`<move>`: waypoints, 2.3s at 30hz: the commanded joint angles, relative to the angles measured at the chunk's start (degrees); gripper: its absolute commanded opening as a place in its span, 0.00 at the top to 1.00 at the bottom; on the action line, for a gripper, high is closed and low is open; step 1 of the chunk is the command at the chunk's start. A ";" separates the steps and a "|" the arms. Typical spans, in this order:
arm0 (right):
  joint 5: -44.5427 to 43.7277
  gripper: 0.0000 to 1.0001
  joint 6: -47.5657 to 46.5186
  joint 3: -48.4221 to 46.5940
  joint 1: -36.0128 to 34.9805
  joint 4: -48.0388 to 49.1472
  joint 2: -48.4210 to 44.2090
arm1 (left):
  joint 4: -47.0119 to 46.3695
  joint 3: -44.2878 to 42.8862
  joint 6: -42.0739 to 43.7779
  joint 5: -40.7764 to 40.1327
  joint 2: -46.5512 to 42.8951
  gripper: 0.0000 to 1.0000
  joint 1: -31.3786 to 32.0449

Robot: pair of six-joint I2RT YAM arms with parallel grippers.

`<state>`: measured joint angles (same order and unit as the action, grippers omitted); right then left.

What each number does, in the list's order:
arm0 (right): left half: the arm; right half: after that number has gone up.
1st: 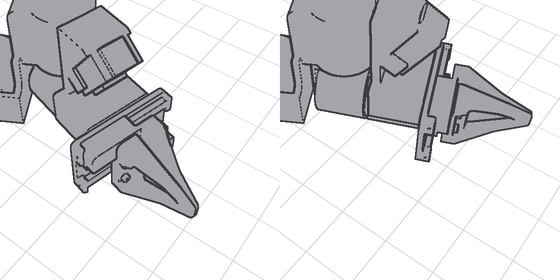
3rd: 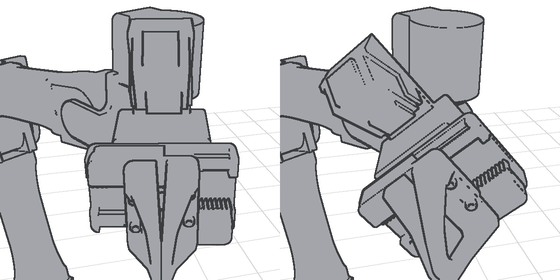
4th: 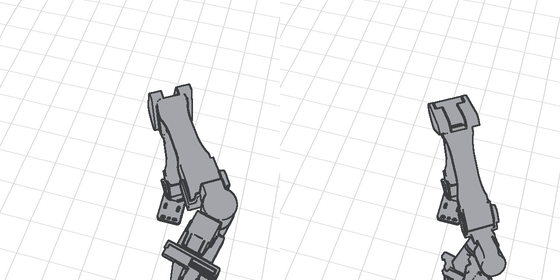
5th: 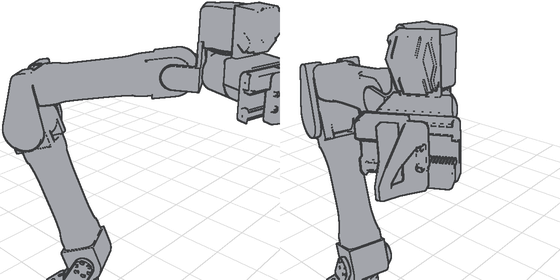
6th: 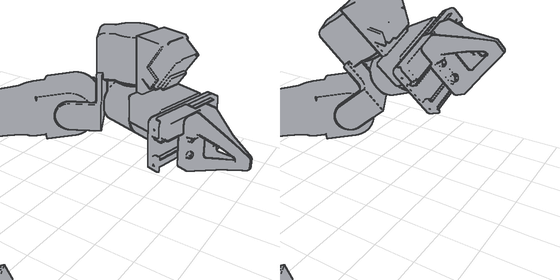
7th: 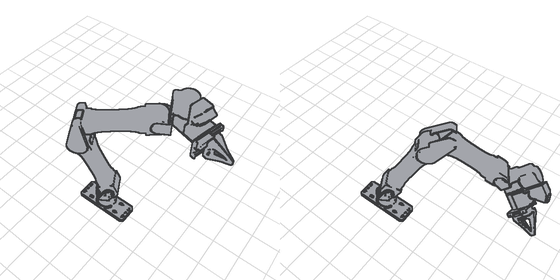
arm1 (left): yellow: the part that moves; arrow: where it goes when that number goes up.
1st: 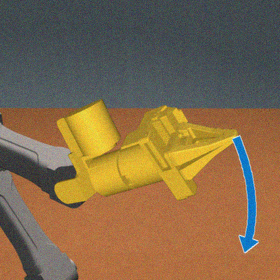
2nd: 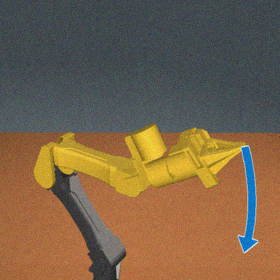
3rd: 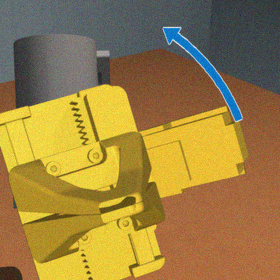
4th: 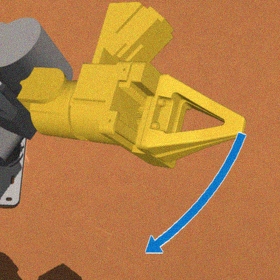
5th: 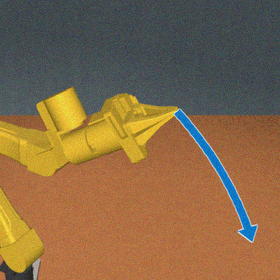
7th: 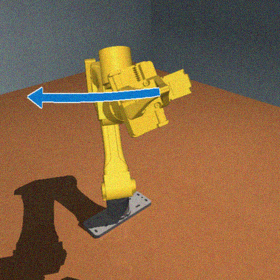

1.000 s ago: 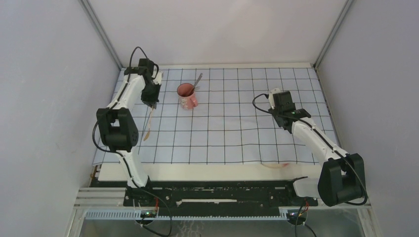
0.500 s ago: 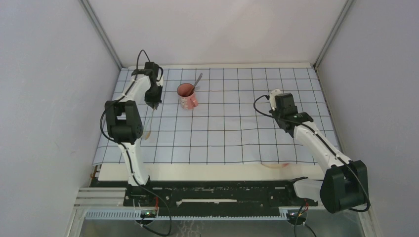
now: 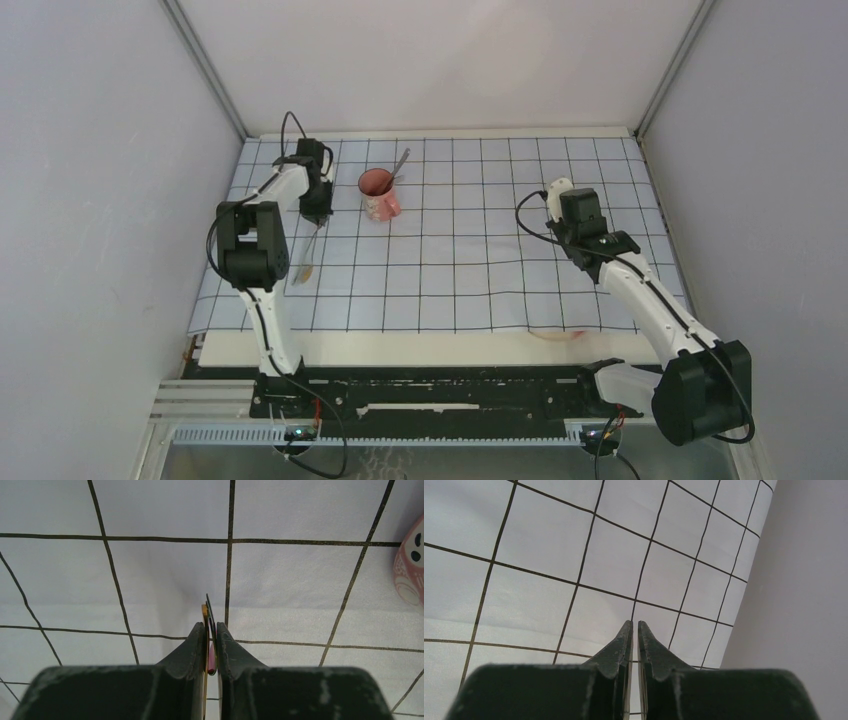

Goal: Set the dinner table for one person
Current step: Place the spoon on the napkin, then pick up the spoon from the napkin.

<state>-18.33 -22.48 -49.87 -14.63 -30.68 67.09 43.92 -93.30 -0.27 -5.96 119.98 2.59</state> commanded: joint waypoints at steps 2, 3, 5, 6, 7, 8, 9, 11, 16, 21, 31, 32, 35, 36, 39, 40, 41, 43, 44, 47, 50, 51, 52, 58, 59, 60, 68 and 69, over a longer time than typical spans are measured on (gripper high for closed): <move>-0.66 0.86 -0.32 -0.06 -0.70 1.44 -1.80 | -6.08 0.86 -2.76 0.88 -3.83 1.00 0.04; -0.56 0.86 -0.26 -0.11 -0.74 1.41 -2.06 | -5.46 0.60 -2.84 0.41 -3.32 1.00 0.05; -0.08 0.86 -0.03 -0.02 -0.75 1.44 -2.45 | -5.13 0.12 -2.98 -0.14 -2.50 1.00 0.04; 0.07 0.86 0.10 0.01 -0.75 1.45 -2.64 | -4.80 -0.11 -3.20 -0.34 -2.17 1.00 0.04; 0.13 0.86 0.08 -0.09 -0.75 1.41 -2.74 | -4.79 -0.05 -3.39 -0.27 -1.93 1.00 0.05; -0.01 0.86 0.09 -0.06 -0.82 1.40 -2.66 | -4.65 -0.15 -3.38 0.05 -1.56 1.00 0.02; -0.16 0.86 0.02 -0.10 -0.83 1.28 -2.67 | -4.42 -0.33 -3.72 0.00 -1.27 1.00 0.04; -0.58 0.87 -0.07 -0.06 -0.90 1.25 -2.79 | -3.70 -0.94 -3.82 0.16 -0.42 1.00 0.00; -1.07 0.87 -0.45 -0.13 -0.92 1.14 -3.45 | -3.12 -1.90 -4.13 1.50 0.11 1.00 -0.05; -1.45 0.86 -0.57 -0.10 -0.92 1.05 -3.53 | -0.46 -3.84 -4.33 3.25 1.04 0.95 -0.04; -1.97 0.86 -0.79 -0.10 -1.00 1.35 -3.99 | 4.57 -6.23 -3.02 4.94 2.15 0.79 0.02; -2.05 0.86 -0.85 -0.14 -1.01 1.39 -4.01 | 5.23 -6.39 -2.86 5.43 2.32 0.73 0.04; -2.15 0.87 -0.83 -0.12 -1.01 1.42 -4.20 | 6.07 -6.82 -2.13 4.70 2.34 0.60 0.04; -2.15 0.87 -0.76 -0.11 -1.01 1.42 -4.24 | 6.28 -7.09 -1.99 4.44 2.43 0.57 0.02; -1.98 0.87 -0.49 -0.14 -1.01 1.39 -4.34 | 6.16 -6.57 -2.02 4.43 1.70 0.56 0.05; -1.98 0.86 -0.54 -0.08 -1.01 1.32 -4.29 | 5.75 -6.22 -2.11 4.45 1.45 0.56 0.00; -1.93 0.86 -0.54 -0.09 -1.01 1.34 -4.25 | 5.52 -6.12 -2.00 4.14 1.23 0.56 0.04; -1.95 0.86 -0.45 -0.07 -1.10 1.18 -4.26 | 5.48 -6.24 -1.96 3.41 0.86 0.56 0.04; -1.91 0.86 -0.38 -0.08 -1.05 1.14 -4.27 | 5.51 -6.34 -1.99 3.01 0.49 0.56 0.04; -1.40 0.87 0.05 -0.09 -1.10 0.89 -4.17 | 4.58 -6.37 -2.27 2.42 -2.23 0.55 0.26; -0.94 0.87 0.41 -0.02 -1.10 0.88 -3.80 | 1.63 -5.45 -0.85 -0.45 -6.79 0.53 2.12; -0.90 0.87 0.50 -0.05 -1.10 1.00 -3.61 | -0.20 -4.36 -0.15 -1.37 -8.70 0.52 3.02; -0.93 0.86 0.48 -0.03 -1.10 1.07 -3.41 | -2.02 -3.13 0.95 -2.91 -10.64 0.52 4.26; -0.73 0.87 0.60 -0.09 -1.10 1.77 -2.81 | -17.70 8.09 11.81 -16.86 -20.82 0.52 15.95; -0.82 0.87 0.68 -0.13 -1.10 1.83 -2.57 | -20.25 9.87 14.18 -19.75 -21.32 0.52 18.49; -0.81 0.86 0.63 -0.06 -1.10 1.92 -2.43 | -22.00 10.52 16.20 -22.28 -21.36 0.52 20.95; -2.17 0.87 0.23 -0.08 -1.23 1.80 -2.76 | -35.70 14.78 25.52 -33.56 -18.62 0.54 31.60; -2.23 0.87 0.09 -0.08 -1.27 1.82 -3.04 | -36.94 14.96 25.90 -34.68 -18.10 0.55 31.94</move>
<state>-19.42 -22.61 -49.87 -15.35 -30.63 65.12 16.86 -80.34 19.33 -31.68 100.53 33.63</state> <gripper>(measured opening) 0.137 0.461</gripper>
